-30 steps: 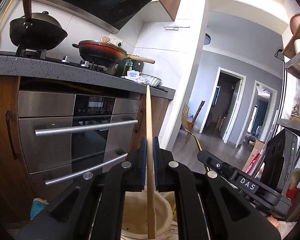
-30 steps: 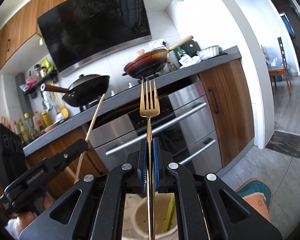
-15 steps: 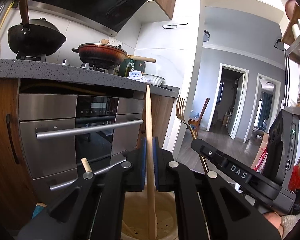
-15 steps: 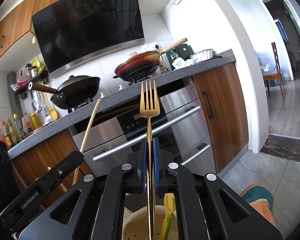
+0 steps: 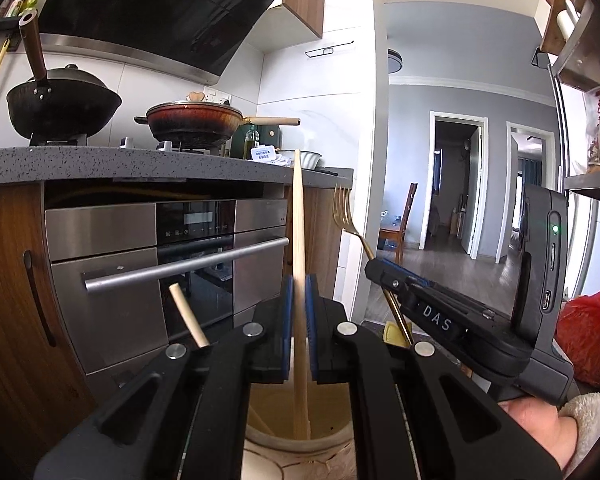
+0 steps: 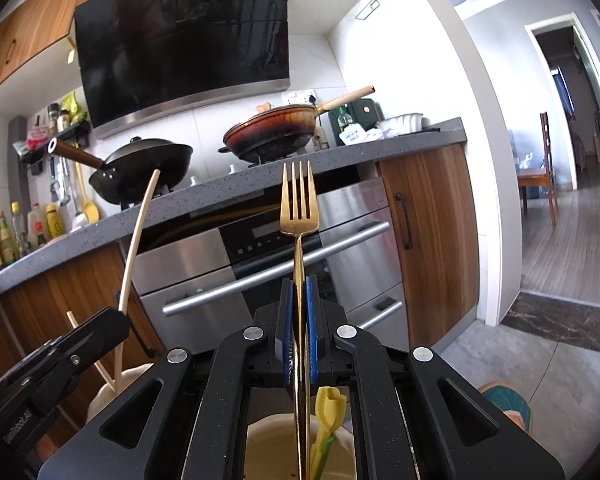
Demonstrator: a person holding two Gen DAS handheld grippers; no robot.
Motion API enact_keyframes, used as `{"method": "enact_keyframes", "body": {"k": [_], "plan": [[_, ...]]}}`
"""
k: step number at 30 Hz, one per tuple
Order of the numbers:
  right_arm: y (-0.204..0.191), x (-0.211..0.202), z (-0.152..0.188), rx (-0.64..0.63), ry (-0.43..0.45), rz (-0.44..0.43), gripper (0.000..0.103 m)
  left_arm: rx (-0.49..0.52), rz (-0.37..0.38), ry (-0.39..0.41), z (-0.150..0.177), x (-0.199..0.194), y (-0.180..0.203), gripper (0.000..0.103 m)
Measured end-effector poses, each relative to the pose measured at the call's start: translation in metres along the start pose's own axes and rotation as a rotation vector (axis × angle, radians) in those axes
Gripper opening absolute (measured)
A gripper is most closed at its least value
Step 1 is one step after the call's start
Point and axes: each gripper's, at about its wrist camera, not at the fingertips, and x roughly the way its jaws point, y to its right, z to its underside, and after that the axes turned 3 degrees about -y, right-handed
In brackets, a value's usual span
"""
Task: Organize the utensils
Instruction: 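Carry the chopstick to the tall holder while the right tool carries the gold fork to the short holder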
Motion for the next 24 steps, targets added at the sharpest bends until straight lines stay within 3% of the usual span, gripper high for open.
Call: {"method": "enact_keyframes", "body": {"k": [12, 24], "plan": [[0.008, -0.009, 0.005, -0.006, -0.013, 0.012, 0.007, 0.004, 0.011, -0.048, 0.015, -0.010, -0.002, 0.006], [0.019, -0.055, 0.026, 0.003, -0.082, -0.001, 0.007, 0.011, -0.011, -0.107, 0.020, -0.027, 0.004, 0.006]]}}
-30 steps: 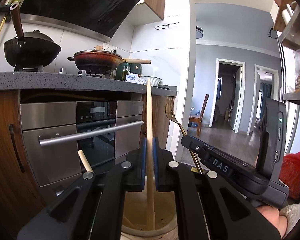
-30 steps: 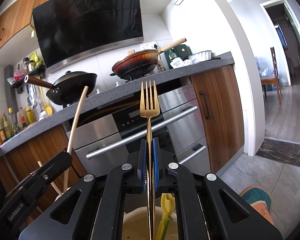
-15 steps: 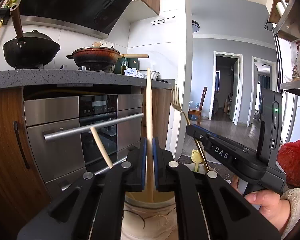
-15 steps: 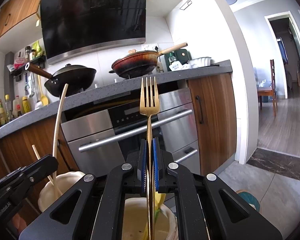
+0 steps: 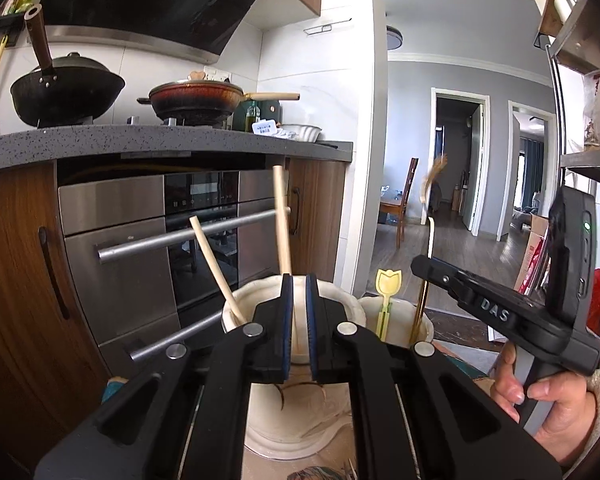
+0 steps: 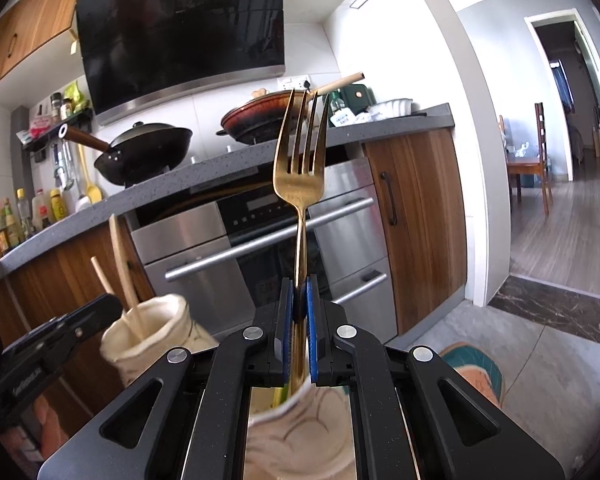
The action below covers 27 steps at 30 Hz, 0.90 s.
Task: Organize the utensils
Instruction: 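Carry the chopstick to the tall holder while the right tool carries the gold fork to the short holder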
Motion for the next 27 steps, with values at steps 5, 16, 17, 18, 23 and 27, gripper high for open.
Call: {"method": "enact_keyframes", "body": {"k": [5, 16, 17, 18, 23, 27], "plan": [[-0.006, -0.005, 0.007, -0.023, -0.035, -0.012, 0.007, -0.031, 0.006, -0.020, -0.001, -0.002, -0.001, 0.006], [-0.010, -0.005, 0.012, -0.017, -0.123, -0.025, 0.008, -0.074, -0.026, -0.040, 0.000, -0.026, -0.009, 0.006], [-0.010, -0.005, 0.012, -0.017, -0.127, -0.029, 0.008, -0.082, -0.026, -0.044, 0.001, -0.028, -0.011, 0.006], [-0.010, -0.005, 0.012, -0.017, -0.129, -0.031, 0.008, -0.087, -0.028, -0.045, 0.002, -0.030, -0.012, 0.006], [-0.011, -0.010, 0.010, -0.026, -0.102, -0.022, 0.008, -0.103, -0.039, -0.058, 0.008, -0.039, -0.020, 0.006], [-0.009, -0.012, 0.009, -0.012, -0.094, -0.019, 0.008, -0.089, -0.058, -0.072, 0.013, -0.041, -0.022, 0.006]]}}
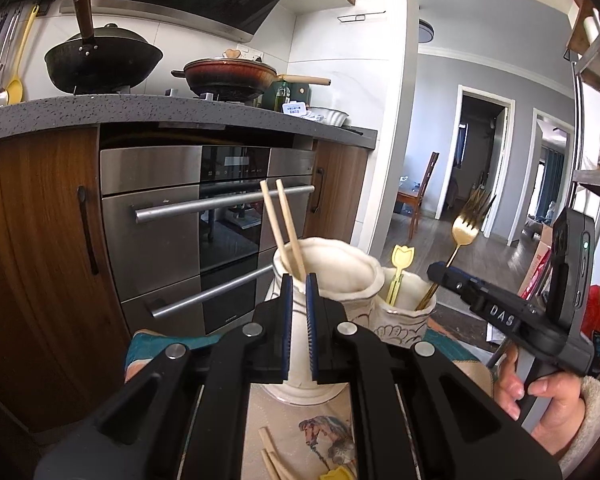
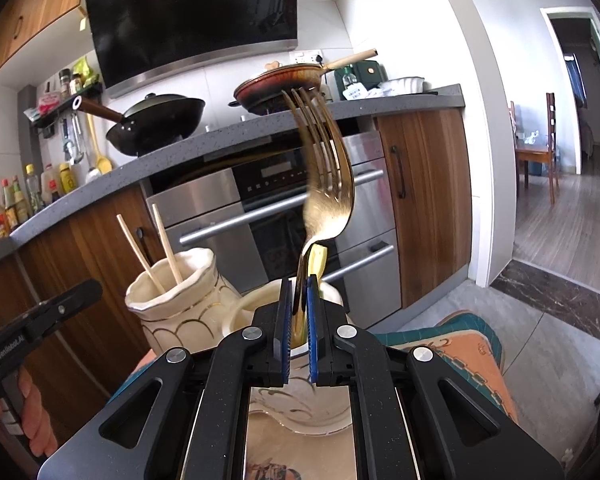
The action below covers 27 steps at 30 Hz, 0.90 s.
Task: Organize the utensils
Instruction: 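Carry the chopstick to the tall holder while the right tool carries the gold fork to the short holder, then release both utensils into the holders and move both tools back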
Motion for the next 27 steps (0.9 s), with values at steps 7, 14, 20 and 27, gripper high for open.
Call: {"method": "enact_keyframes", "body": {"k": [7, 14, 20, 27], "plan": [[0.002, 0.003, 0.000, 0.003, -0.015, 0.015, 0.021, -0.012, 0.001, -0.031, 0.010, -0.004, -0.004, 0.006], [0.001, 0.000, 0.004, 0.006, -0.036, -0.008, 0.044, -0.016, -0.013, -0.036, 0.014, -0.016, -0.006, 0.007], [-0.001, -0.015, 0.015, 0.013, -0.060, -0.017, 0.073, 0.001, -0.071, -0.050, 0.025, -0.028, -0.006, 0.034], [-0.007, -0.040, 0.036, -0.001, -0.098, -0.006, 0.087, 0.011, -0.120, -0.052, 0.038, -0.046, -0.005, 0.061]]}}
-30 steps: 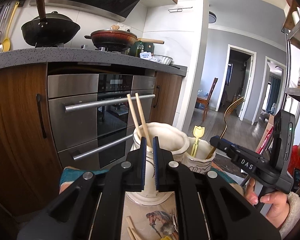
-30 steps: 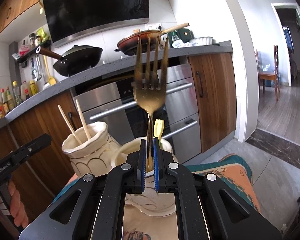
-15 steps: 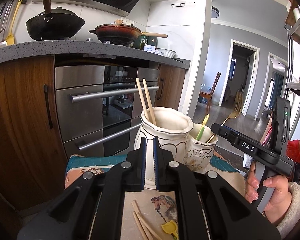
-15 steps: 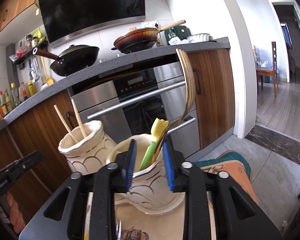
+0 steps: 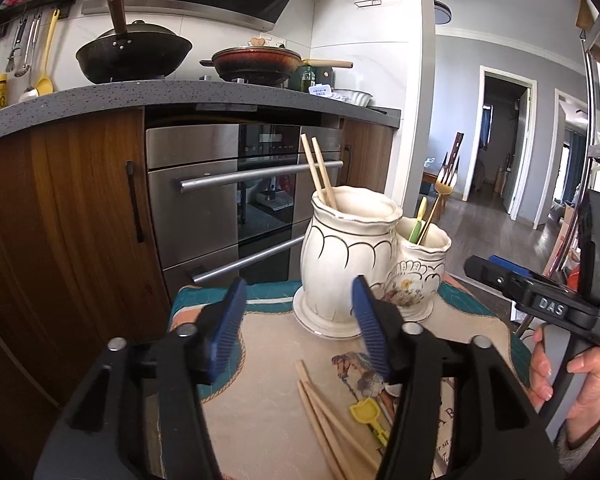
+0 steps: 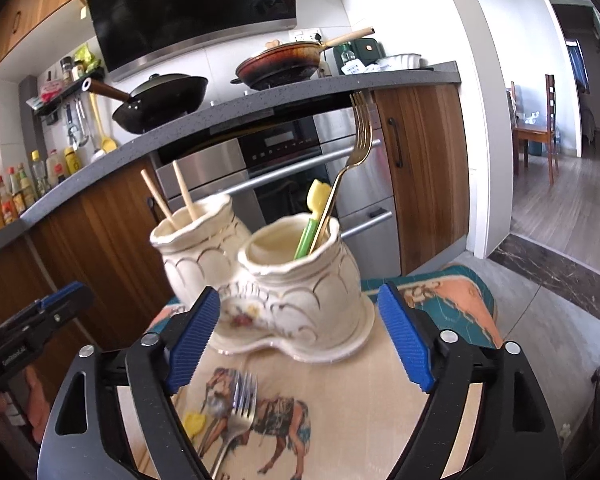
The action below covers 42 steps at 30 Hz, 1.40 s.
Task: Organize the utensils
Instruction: 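Release both utensils into the holders and move both tools back, then grasp a chopstick with the left tool while the right tool grasps the yellow utensil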
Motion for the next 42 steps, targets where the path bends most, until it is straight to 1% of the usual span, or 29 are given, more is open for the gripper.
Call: {"method": "enact_keyframes", "body": {"k": [1, 3, 7, 9, 13, 15, 18, 20, 22, 24, 26, 31, 33, 35, 36, 37, 42], "plan": [[-0.001, -0.004, 0.005, -0.003, -0.007, -0.001, 0.089, 0.000, -0.003, -0.003, 0.002, -0.002, 0.000, 0.062], [-0.003, -0.010, 0.013, -0.009, -0.019, -0.008, 0.092, 0.007, -0.021, -0.015, 0.007, -0.004, 0.001, 0.067], [-0.009, -0.018, 0.029, -0.036, -0.038, -0.004, 0.094, 0.027, -0.050, -0.041, 0.017, -0.006, 0.003, 0.072], [-0.012, -0.020, 0.035, -0.046, -0.050, -0.003, 0.094, 0.034, -0.055, -0.056, 0.024, -0.007, 0.003, 0.078], [-0.015, -0.022, 0.043, -0.057, -0.079, -0.019, 0.095, 0.036, -0.054, -0.130, 0.041, -0.002, 0.005, 0.080], [-0.017, -0.020, 0.045, -0.064, -0.084, -0.021, 0.096, 0.045, -0.062, -0.169, 0.049, 0.001, 0.007, 0.083], [-0.017, -0.015, 0.048, -0.075, -0.090, -0.021, 0.096, 0.065, -0.084, -0.243, 0.062, 0.007, 0.010, 0.083], [-0.017, -0.011, 0.050, -0.076, -0.105, -0.030, 0.096, 0.071, -0.101, -0.308, 0.072, 0.013, 0.010, 0.083], [-0.017, -0.008, 0.051, -0.070, -0.119, -0.041, 0.096, 0.069, -0.098, -0.365, 0.080, 0.018, 0.010, 0.083], [-0.016, -0.007, 0.052, -0.066, -0.124, -0.048, 0.096, 0.067, -0.102, -0.398, 0.087, 0.022, 0.009, 0.083], [-0.015, -0.007, 0.052, -0.061, -0.122, -0.053, 0.096, 0.066, -0.113, -0.420, 0.092, 0.025, 0.010, 0.083], [-0.013, -0.007, 0.052, -0.061, -0.125, -0.058, 0.096, 0.054, -0.114, -0.446, 0.095, 0.027, 0.009, 0.082], [-0.013, -0.006, 0.052, -0.065, -0.129, -0.060, 0.096, 0.061, -0.120, -0.451, 0.096, 0.027, 0.010, 0.073], [-0.014, -0.006, 0.052, -0.070, -0.130, -0.060, 0.096, 0.044, -0.116, -0.445, 0.094, 0.026, 0.008, 0.071], [-0.014, -0.006, 0.052, -0.073, -0.129, -0.060, 0.096, 0.043, -0.117, -0.448, 0.093, 0.026, 0.008, 0.065], [-0.015, -0.006, 0.052, -0.075, -0.129, -0.060, 0.096, 0.052, -0.119, -0.457, 0.092, 0.027, 0.009, 0.063], [-0.015, -0.006, 0.052, -0.077, -0.131, -0.060, 0.096, 0.076, -0.112, -0.473, 0.090, 0.030, 0.018, 0.061]]}}
